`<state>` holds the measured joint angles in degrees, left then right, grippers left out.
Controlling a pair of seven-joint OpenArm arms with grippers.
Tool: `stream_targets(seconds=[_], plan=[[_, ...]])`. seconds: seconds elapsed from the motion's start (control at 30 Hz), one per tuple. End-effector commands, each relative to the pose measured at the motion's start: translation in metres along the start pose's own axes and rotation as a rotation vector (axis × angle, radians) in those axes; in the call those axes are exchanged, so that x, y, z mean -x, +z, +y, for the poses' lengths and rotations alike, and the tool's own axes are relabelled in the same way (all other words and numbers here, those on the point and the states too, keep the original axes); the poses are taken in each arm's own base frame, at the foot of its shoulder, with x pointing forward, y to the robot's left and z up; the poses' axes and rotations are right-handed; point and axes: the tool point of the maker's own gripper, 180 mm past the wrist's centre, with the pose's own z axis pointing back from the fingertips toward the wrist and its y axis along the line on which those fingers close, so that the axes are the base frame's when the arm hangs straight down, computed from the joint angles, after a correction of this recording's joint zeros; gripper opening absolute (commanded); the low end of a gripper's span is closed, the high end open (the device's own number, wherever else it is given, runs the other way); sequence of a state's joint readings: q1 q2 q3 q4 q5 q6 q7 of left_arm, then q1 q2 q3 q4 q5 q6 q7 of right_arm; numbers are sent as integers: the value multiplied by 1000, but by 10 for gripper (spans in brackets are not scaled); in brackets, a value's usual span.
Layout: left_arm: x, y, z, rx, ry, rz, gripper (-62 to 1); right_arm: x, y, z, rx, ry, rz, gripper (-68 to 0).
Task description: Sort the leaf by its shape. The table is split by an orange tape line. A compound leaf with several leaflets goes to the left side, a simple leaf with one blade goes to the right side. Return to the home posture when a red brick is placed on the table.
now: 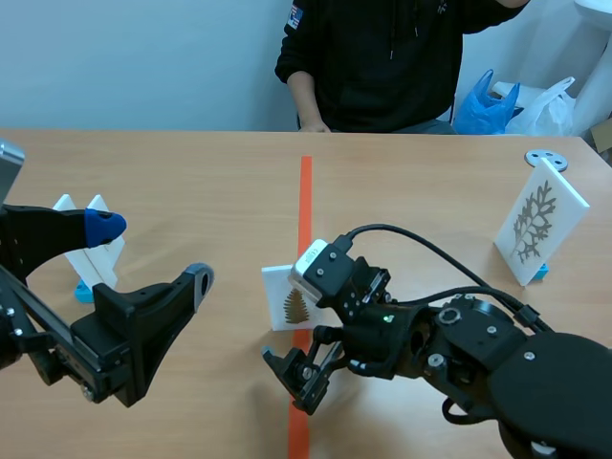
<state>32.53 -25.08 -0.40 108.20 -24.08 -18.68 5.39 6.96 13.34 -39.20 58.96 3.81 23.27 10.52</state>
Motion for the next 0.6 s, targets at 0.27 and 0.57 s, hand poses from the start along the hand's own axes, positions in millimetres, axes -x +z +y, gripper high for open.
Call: stream_targets(seconds=[0.27,0.57], plan=[[-6,0,0,1,3,-26,14,-13,-1,-12,29,64,-26,-268],[-6,0,0,1,3,-26,14,-16,-1,-11,28,64,-43,-423]])
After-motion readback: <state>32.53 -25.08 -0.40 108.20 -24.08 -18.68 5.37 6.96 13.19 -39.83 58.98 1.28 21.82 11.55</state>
